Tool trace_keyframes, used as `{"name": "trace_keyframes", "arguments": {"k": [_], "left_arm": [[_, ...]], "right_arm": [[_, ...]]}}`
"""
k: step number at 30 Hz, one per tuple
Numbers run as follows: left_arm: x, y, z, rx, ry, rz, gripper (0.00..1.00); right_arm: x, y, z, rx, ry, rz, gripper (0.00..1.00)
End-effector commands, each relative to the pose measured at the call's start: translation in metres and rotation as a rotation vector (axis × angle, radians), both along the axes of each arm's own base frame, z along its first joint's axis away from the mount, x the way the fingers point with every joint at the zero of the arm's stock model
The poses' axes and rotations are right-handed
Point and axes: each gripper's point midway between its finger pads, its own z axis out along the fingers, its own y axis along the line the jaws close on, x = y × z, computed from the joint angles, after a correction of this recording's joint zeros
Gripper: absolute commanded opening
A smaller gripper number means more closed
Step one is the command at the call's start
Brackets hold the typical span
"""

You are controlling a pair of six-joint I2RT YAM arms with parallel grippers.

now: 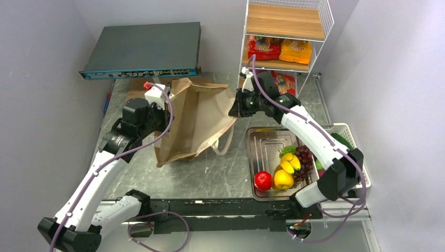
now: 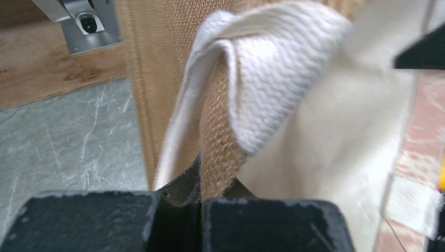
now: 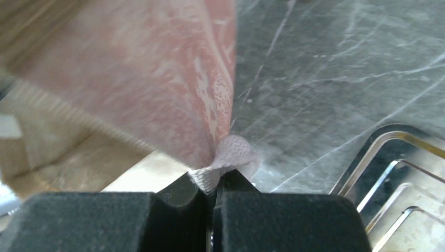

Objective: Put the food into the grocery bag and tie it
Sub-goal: Adjust the grocery bag at the center of the board.

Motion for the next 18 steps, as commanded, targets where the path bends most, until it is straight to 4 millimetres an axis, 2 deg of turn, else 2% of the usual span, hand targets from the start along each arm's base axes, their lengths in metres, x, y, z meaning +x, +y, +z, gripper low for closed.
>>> {"name": "trace_keyframes", "arguments": {"k": [1, 7, 8, 11, 13, 16, 18], "left_arm": [[0.009, 0.004, 0.034, -0.083, -0.116, 0.065, 0.00], [0.008, -0.011, 0.028, -0.136, -0.123, 0.002, 0.01], [0.010, -0.010, 0.026, -0.130, -0.113, 0.012, 0.07], [0.014, -0.007, 0.018, -0.101, -0.065, 0.033, 0.43], [0.016, -0.009, 0.014, -0.080, -0.036, 0.020, 0.54], [0.018, -0.013, 0.008, -0.060, 0.003, 0.003, 0.56], [0.019, -0.015, 0.003, -0.053, 0.023, -0.010, 0.51]], "right_arm": [[0.042, -0.021, -0.012, 0.041, 0.004, -0.068, 0.00], [0.040, -0.003, -0.009, 0.112, 0.014, -0.002, 0.00], [0.039, -0.001, -0.007, 0.118, 0.006, 0.006, 0.00], [0.031, 0.004, -0.002, 0.122, -0.012, 0.031, 0.00], [0.025, 0.009, 0.003, 0.126, -0.022, 0.048, 0.00], [0.018, 0.017, 0.014, 0.132, -0.041, 0.065, 0.00], [0.013, 0.021, 0.025, 0.146, -0.061, 0.076, 0.00]]}}
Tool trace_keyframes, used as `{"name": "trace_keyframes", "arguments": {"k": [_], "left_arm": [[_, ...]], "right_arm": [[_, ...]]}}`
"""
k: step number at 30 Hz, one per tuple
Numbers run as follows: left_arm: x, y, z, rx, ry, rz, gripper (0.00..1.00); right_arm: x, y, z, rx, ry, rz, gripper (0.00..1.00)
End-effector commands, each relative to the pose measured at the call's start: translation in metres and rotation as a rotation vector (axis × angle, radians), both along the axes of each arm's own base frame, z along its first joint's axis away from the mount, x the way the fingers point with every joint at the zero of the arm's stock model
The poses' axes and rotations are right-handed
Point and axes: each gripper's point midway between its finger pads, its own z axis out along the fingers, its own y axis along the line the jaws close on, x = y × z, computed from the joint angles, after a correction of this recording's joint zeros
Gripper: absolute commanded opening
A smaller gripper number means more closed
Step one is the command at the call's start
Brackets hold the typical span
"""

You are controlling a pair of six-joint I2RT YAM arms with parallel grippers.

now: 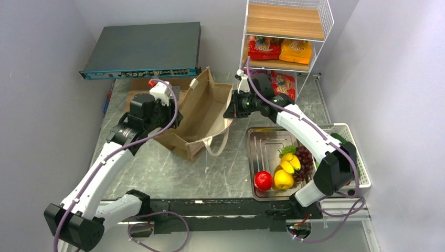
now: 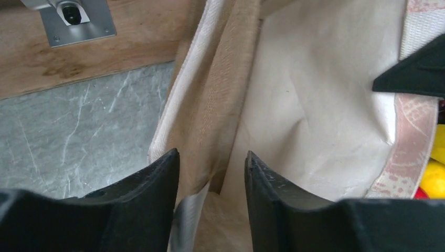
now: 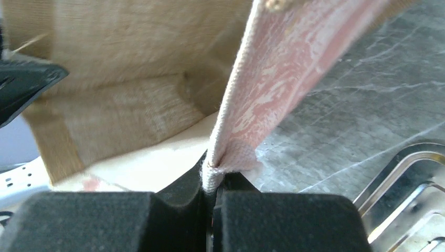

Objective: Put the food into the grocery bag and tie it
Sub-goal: Adjust the grocery bag at the center of the board.

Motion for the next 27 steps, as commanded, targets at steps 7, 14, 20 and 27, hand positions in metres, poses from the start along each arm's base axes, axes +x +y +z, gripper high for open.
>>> {"name": "trace_keyframes", "arguments": {"k": [7, 14, 20, 27], "left_arm": [[0.003, -0.007, 0.012, 0.002, -0.015, -0.051, 0.04], [0.002, -0.009, 0.012, 0.006, -0.019, -0.072, 0.37], [0.007, -0.016, 0.000, 0.015, 0.033, -0.104, 0.40], [0.013, -0.011, -0.003, 0.023, 0.066, -0.067, 0.00]], "right_arm": [[-0.015, 0.019, 0.066, 0.101, -0.153, 0.048, 0.00], [-0.020, 0.017, 0.063, 0.098, -0.149, 0.059, 0.00], [-0.024, 0.017, 0.066, 0.108, -0.152, 0.066, 0.00], [-0.026, 0.016, 0.060, 0.100, -0.143, 0.072, 0.00]]}}
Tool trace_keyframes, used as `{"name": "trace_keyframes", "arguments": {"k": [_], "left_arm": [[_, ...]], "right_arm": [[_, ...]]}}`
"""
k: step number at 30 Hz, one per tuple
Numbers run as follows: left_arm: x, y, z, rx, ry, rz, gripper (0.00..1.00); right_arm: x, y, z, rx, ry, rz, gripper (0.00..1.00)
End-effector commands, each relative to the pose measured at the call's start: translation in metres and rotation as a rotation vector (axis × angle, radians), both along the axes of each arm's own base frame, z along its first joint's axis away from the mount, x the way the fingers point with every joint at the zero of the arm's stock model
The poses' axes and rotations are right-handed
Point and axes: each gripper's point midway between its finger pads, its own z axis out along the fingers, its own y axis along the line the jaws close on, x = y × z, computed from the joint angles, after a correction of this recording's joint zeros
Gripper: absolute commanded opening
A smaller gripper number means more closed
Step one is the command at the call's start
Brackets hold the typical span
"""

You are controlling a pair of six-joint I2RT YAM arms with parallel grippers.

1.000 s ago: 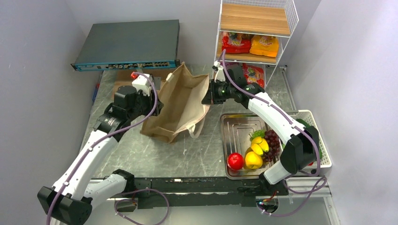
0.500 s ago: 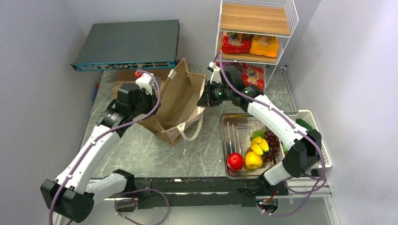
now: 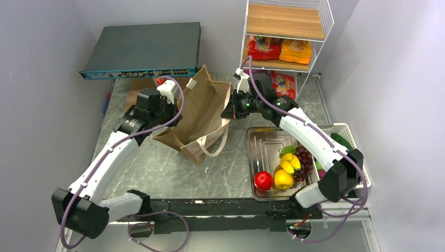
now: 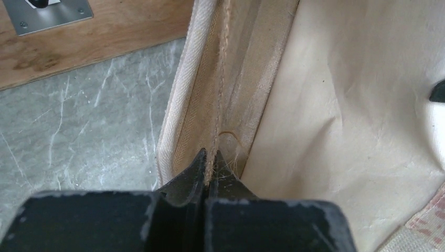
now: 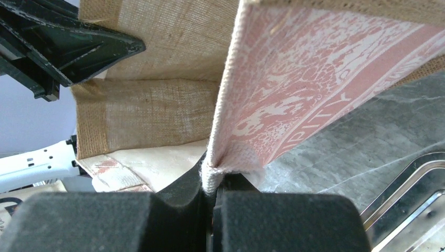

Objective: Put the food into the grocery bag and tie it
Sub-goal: Adjust the grocery bag at the center of the board.

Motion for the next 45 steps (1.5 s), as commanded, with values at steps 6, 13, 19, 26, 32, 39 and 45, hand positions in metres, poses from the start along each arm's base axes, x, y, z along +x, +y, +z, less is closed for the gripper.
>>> {"name": "trace_keyframes", "arguments": {"k": [6, 13, 19, 26, 32, 39, 45], "left_arm": [[-0.005, 0.044, 0.052, -0.001, -0.205, 0.215, 0.00], [-0.009, 0.087, 0.063, 0.059, -0.273, 0.427, 0.00], [-0.011, 0.091, 0.066, 0.058, -0.278, 0.450, 0.00], [-0.013, 0.072, 0.071, -0.009, -0.311, 0.352, 0.00], [-0.012, 0.061, 0.071, -0.026, -0.309, 0.295, 0.00], [-0.024, 0.031, 0.076, -0.062, -0.408, 0.051, 0.00], [-0.023, 0.016, 0.060, -0.097, -0.317, -0.023, 0.00]], "right_arm": [[0.011, -0.011, -0.006, -0.047, -0.013, -0.058, 0.00], [0.013, -0.018, -0.033, -0.090, 0.048, -0.091, 0.00], [0.011, -0.019, -0.041, -0.109, 0.077, -0.078, 0.00], [0.011, -0.016, -0.021, -0.079, 0.062, -0.068, 0.60], [0.013, -0.037, 0.015, -0.107, -0.058, -0.138, 0.75], [0.017, -0.078, 0.062, -0.049, -0.276, -0.358, 0.98], [0.025, -0.131, 0.083, -0.032, -0.480, -0.613, 1.00]]}}
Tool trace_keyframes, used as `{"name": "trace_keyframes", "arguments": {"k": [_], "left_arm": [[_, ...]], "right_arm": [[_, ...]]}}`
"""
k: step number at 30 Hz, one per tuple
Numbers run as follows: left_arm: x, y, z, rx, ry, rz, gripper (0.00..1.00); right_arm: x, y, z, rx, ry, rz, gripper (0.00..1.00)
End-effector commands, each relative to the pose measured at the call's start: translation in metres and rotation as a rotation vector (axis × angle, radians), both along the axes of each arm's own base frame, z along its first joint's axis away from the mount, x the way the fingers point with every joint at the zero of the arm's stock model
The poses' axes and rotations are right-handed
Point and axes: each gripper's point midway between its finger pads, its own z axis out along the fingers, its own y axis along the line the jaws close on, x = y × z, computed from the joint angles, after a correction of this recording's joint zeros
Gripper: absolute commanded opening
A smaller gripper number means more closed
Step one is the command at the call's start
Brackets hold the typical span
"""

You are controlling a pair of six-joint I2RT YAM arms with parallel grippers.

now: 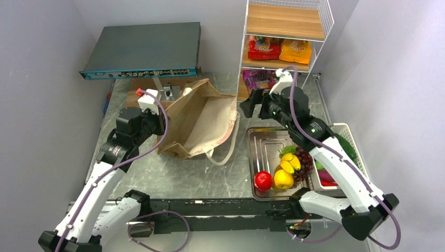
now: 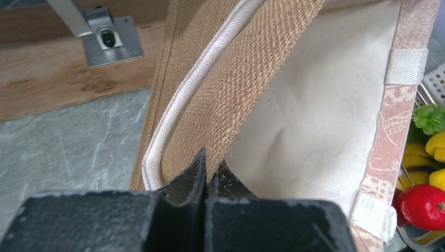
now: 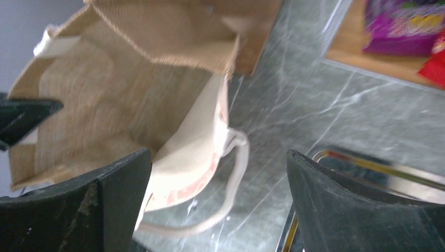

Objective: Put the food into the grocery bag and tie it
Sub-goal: Adjust the grocery bag at the center of the board, then pick up the snack from the shelf.

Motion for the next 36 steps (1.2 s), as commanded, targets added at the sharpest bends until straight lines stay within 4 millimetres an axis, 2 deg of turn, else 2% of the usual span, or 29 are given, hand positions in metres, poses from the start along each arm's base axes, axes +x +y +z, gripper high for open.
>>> {"name": "trace_keyframes", "arguments": {"k": [1, 2, 3, 5, 8, 15, 18, 25, 29, 32, 36], "left_arm": [[0.007, -0.033, 0.022, -0.070, -0.035, -0.179, 0.01], [0.008, -0.040, 0.018, -0.086, 0.001, -0.210, 0.08], [0.009, -0.043, 0.016, -0.091, 0.027, -0.234, 0.09], [0.016, -0.036, 0.013, -0.086, 0.058, -0.181, 0.00], [0.025, -0.014, 0.011, -0.084, 0.059, -0.027, 0.00], [0.025, 0.008, 0.013, -0.091, 0.045, 0.113, 0.00], [0.026, 0.015, 0.012, -0.086, 0.062, 0.161, 0.00], [0.021, 0.007, 0.020, -0.116, 0.050, 0.121, 0.00], [0.021, 0.006, 0.018, -0.099, 0.065, 0.109, 0.00], [0.020, -0.003, 0.012, -0.084, 0.102, 0.061, 0.00], [0.019, -0.012, 0.010, -0.061, 0.108, 0.025, 0.00]], "right_arm": [[0.024, -0.040, 0.023, 0.027, -0.170, -0.246, 1.00], [0.024, -0.048, 0.029, 0.044, -0.192, -0.288, 1.00], [0.025, -0.054, 0.031, 0.052, -0.204, -0.316, 1.00], [0.028, -0.066, 0.037, 0.072, -0.221, -0.385, 1.00], [0.032, -0.081, 0.045, 0.135, -0.249, -0.475, 1.00], [0.049, -0.088, 0.069, 0.375, -0.292, -0.540, 0.98], [0.062, -0.083, 0.072, 0.411, -0.281, -0.526, 0.98], [0.083, -0.079, 0.079, 0.524, -0.287, -0.505, 0.98], [0.089, -0.083, 0.072, 0.572, -0.289, -0.514, 0.97], [0.095, -0.084, 0.068, 0.611, -0.287, -0.499, 0.96], [0.113, -0.088, 0.056, 0.697, -0.227, -0.480, 0.96]]}}
